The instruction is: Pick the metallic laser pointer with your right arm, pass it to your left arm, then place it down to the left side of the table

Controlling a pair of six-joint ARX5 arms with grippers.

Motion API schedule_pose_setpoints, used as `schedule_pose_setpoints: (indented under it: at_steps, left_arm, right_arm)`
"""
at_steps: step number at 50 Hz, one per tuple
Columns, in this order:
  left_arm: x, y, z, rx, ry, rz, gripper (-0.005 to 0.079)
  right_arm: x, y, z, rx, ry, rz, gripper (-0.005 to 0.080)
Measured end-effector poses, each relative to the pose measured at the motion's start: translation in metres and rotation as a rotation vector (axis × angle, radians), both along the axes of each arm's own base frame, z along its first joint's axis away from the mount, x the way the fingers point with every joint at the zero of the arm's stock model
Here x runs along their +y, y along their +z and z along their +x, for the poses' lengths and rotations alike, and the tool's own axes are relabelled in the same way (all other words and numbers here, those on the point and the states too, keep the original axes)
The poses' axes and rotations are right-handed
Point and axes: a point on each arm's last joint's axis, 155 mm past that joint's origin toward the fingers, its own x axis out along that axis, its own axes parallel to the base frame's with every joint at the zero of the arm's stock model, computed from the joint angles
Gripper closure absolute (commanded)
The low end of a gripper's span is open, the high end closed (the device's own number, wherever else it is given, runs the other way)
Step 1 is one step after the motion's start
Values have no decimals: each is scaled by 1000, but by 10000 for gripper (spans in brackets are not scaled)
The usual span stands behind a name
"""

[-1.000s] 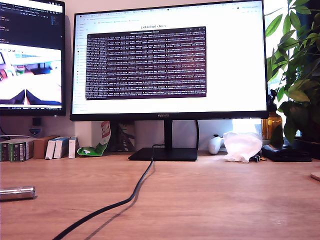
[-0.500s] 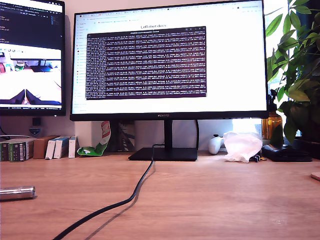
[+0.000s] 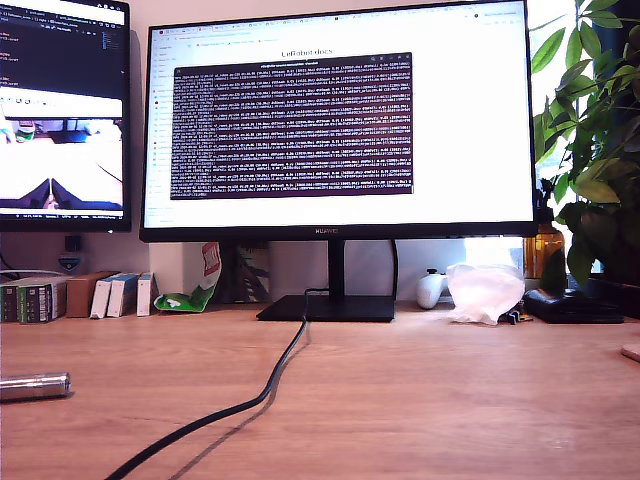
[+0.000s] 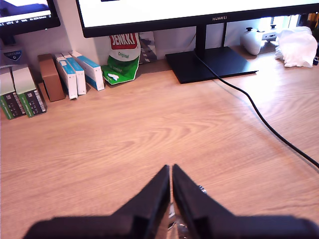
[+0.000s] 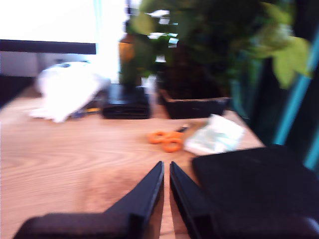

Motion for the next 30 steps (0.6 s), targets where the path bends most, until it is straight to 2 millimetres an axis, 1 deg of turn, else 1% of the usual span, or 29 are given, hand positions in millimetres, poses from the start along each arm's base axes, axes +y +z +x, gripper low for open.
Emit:
schedule_pose_setpoints:
  at_steps: [5, 9, 14, 22, 26, 30]
  left_arm:
    - [1, 0, 0, 0, 3, 0, 761]
    - [8, 0, 2, 1, 32, -2, 761]
    - [28, 0, 7, 1, 117, -3, 761]
    - [60, 0, 12, 0, 250, -2, 761]
    - [65, 0, 12, 1, 273, -2, 761]
    - [64, 0, 12, 0, 270, -3, 761]
  right_arm:
    - [-8, 0, -1, 0, -31, 0, 763]
    - [-12, 0, -2, 0, -50, 0, 763]
    - [-17, 0, -3, 0, -69, 0, 763]
    - [-17, 0, -3, 0, -69, 0, 763]
    - [-17, 0, -3, 0, -69, 0, 763]
    - [-17, 0, -3, 0, -69, 0, 763]
